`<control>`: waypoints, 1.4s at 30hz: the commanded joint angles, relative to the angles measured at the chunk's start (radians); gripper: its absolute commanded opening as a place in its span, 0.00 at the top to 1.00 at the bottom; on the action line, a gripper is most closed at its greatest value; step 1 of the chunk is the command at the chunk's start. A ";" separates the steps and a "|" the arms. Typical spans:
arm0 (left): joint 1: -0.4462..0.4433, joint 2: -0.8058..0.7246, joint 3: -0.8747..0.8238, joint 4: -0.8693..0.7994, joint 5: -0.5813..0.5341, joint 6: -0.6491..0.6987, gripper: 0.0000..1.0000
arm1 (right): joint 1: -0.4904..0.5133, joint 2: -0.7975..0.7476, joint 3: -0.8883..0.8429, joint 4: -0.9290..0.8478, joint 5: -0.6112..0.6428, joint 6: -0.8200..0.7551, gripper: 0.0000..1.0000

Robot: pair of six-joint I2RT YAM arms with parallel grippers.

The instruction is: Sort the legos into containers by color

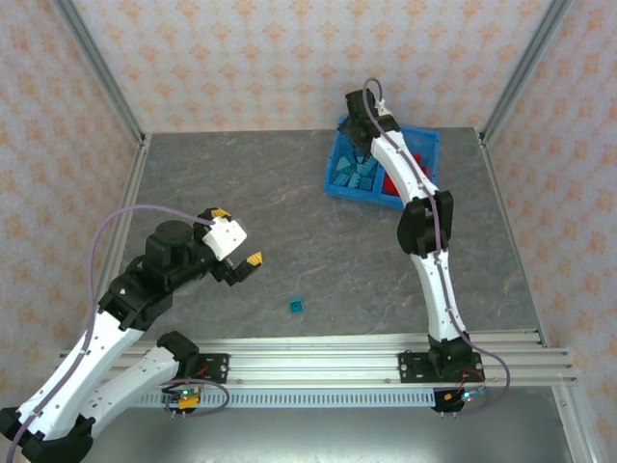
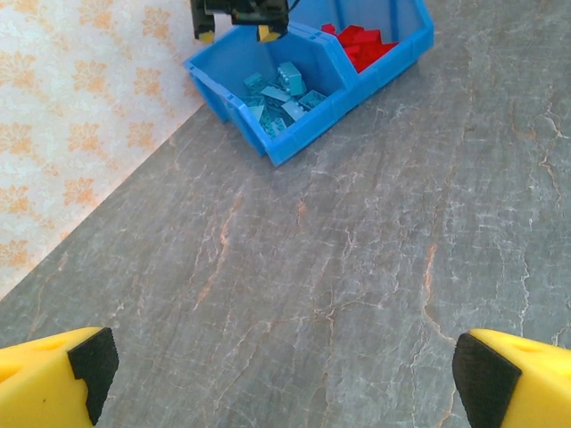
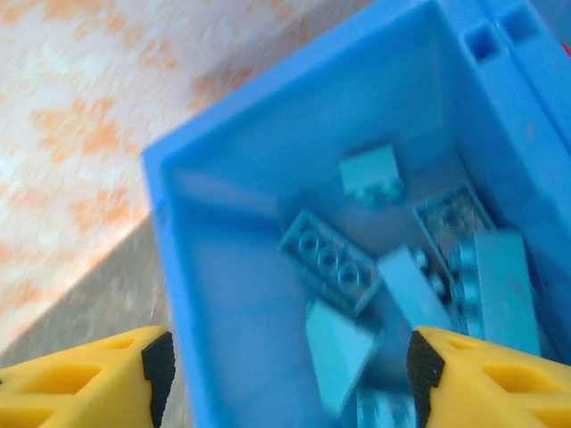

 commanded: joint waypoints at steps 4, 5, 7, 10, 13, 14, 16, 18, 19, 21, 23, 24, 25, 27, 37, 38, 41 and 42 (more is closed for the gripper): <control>0.003 -0.046 0.032 -0.134 0.018 0.027 0.00 | 0.144 -0.361 -0.259 -0.105 -0.123 -0.156 0.23; 0.002 -0.052 0.035 -0.151 0.023 0.023 0.00 | 0.166 -0.399 -0.306 -0.119 -0.140 -0.171 0.22; 0.001 -0.061 0.038 -0.178 0.038 0.013 0.00 | 0.225 -0.488 -0.435 -0.133 -0.189 -0.185 0.19; -0.009 -0.054 0.035 -0.190 0.061 -0.009 0.00 | 0.326 -0.596 -0.612 -0.134 -0.223 -0.157 0.14; -0.024 -0.033 0.031 -0.184 0.082 -0.022 0.00 | 0.431 -0.661 -0.747 -0.129 -0.274 -0.125 0.12; -0.032 -0.027 0.029 -0.184 0.087 -0.025 0.00 | 0.462 -0.668 -0.772 -0.137 -0.288 -0.119 0.12; -0.044 -0.011 0.027 -0.188 0.096 -0.024 0.00 | 0.530 -0.669 -0.814 -0.163 -0.292 -0.102 0.12; -0.051 0.000 0.025 -0.200 0.100 -0.028 0.00 | 0.593 -0.662 -0.865 -0.174 -0.295 -0.080 0.11; -0.053 0.004 0.022 -0.208 0.099 -0.030 0.00 | 0.621 -0.656 -0.890 -0.171 -0.291 -0.060 0.11; -0.054 0.009 0.021 -0.228 0.098 -0.030 0.00 | 0.656 -0.639 -0.933 -0.169 -0.260 -0.020 0.10; -0.055 0.009 0.018 -0.246 0.098 -0.027 0.00 | 0.677 -0.614 -0.963 -0.153 -0.241 0.009 0.08; -0.057 0.006 0.014 -0.255 0.098 -0.022 0.00 | 0.685 -0.596 -0.974 -0.135 -0.243 0.005 0.07; -0.057 0.004 0.010 -0.267 0.100 -0.015 0.00 | 0.693 -0.574 -0.978 -0.115 -0.247 0.000 0.06; -0.057 -0.002 0.001 -0.288 0.096 0.000 0.00 | 0.702 -0.534 -0.976 -0.082 -0.273 -0.012 0.03; -0.057 0.012 0.005 -0.325 0.090 0.052 0.00 | 0.712 -0.393 -0.937 -0.091 -0.309 -0.069 0.07; -0.057 0.014 0.006 -0.324 0.089 0.055 0.00 | 0.711 -0.393 -0.937 -0.089 -0.314 -0.072 0.09; -0.056 0.016 0.002 -0.320 0.092 0.057 0.00 | 0.710 -0.390 -0.933 -0.104 -0.333 -0.084 0.18; -0.057 0.017 0.001 -0.319 0.094 0.056 0.00 | 0.709 -0.391 -0.933 -0.112 -0.344 -0.088 0.19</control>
